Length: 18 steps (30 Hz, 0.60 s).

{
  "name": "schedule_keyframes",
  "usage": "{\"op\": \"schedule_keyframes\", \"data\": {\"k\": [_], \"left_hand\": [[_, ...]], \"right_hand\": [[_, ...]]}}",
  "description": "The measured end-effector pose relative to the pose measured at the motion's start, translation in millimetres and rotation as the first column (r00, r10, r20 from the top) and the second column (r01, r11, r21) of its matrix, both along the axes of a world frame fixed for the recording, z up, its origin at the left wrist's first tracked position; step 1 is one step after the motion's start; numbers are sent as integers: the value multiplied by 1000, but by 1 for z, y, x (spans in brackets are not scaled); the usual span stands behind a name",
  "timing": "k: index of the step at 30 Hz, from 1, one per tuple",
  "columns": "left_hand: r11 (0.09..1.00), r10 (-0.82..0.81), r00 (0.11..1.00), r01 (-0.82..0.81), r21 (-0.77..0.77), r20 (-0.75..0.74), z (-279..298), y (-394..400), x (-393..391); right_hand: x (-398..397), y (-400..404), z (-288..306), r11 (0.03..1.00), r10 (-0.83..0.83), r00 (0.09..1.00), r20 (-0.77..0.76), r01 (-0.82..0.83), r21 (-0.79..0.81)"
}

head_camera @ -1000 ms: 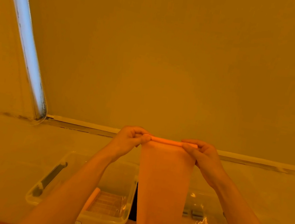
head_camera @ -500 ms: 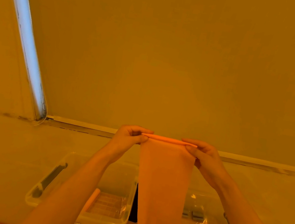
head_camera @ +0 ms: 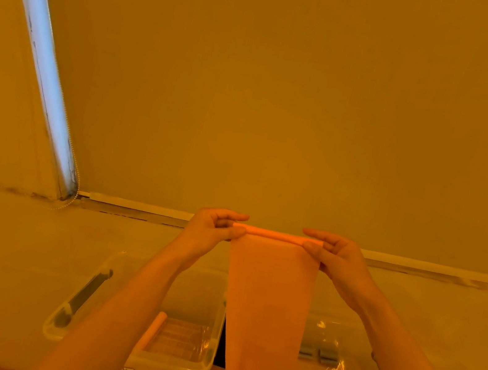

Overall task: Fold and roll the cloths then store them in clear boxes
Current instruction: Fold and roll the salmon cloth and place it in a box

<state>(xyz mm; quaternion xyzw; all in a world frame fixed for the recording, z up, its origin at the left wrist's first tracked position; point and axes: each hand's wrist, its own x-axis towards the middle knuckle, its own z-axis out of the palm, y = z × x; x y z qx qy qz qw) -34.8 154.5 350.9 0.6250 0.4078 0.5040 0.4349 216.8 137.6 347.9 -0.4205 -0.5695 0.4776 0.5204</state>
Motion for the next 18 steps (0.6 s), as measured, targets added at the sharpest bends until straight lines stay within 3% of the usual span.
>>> {"op": "schedule_keyframes", "data": {"k": [6, 9, 14, 18], "left_hand": [[1000, -14, 995, 13, -8, -102, 1, -2, 3], [1000, -21, 997, 21, -7, -71, 1, -4, 2], [999, -36, 998, 38, -39, 47, 2, -6, 4], [996, -64, 993, 70, -62, 98, 5, -6, 4]], "right_hand": [[-2, -2, 1, 999, -38, 999, 13, 38, 13], [-2, -3, 2, 999, -40, 999, 19, 40, 18], [-1, -5, 2, 1000, 7, 992, -129, -7, -5], [-1, -4, 5, 1000, 17, 986, -164, -21, -23]]}}
